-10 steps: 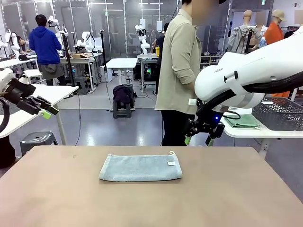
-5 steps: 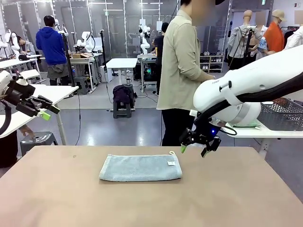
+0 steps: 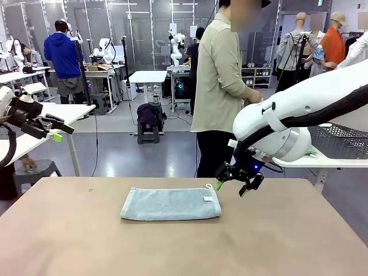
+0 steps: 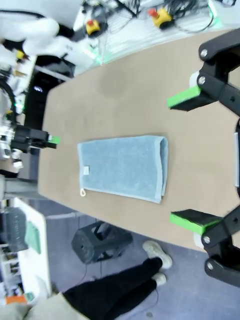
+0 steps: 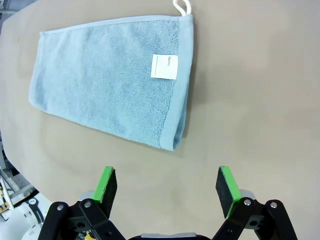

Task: Fold the towels and place them in the basket.
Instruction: When a person lays out a Towel with hook on the table, fold it in half twice.

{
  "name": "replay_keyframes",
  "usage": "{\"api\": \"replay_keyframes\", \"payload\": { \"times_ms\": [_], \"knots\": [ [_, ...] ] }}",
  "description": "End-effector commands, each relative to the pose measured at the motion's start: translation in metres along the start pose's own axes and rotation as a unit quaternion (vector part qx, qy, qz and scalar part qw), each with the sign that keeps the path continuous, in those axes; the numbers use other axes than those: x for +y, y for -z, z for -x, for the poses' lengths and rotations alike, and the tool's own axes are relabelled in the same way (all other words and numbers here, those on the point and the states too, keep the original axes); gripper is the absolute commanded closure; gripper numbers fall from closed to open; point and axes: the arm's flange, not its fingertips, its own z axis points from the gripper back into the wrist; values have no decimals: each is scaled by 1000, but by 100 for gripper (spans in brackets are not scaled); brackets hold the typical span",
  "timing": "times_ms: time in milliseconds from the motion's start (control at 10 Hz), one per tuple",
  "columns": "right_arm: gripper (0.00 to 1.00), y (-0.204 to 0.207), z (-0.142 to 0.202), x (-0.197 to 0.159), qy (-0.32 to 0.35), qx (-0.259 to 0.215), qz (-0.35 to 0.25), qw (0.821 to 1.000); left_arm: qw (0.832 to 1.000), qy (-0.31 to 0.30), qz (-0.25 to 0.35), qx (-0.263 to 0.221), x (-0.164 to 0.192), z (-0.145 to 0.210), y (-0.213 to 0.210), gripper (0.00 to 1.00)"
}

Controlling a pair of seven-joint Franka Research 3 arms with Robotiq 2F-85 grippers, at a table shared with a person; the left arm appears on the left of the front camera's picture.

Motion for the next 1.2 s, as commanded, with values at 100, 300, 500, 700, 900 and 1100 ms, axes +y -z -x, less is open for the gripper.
{"api": "replay_keyframes", "payload": {
  "times_ms": [100, 300, 500, 700, 900, 1100],
  "knots": [
    [0, 19, -3, -2, -19, -23, -9, 1000, 1000, 2, 4, 8, 0, -1, 0, 0],
    [0, 38, -7, 5, -5, -30, 10, 999, 1000, 2, 4, 8, 0, -1, 0, 0],
    [0, 54, -16, 12, 15, -45, 24, 999, 1000, 2, 4, 8, 0, -1, 0, 0],
    [0, 66, -21, 17, 39, -51, 24, 998, 1000, 2, 4, 8, 0, -1, 0, 0],
    [0, 71, -24, 19, 58, -59, 35, 996, 1000, 2, 4, 8, 0, -1, 0, 0],
    [0, 72, -24, 20, 73, -40, 52, 995, 1000, 2, 4, 8, 0, -1, 0, 0]
  ]
}}
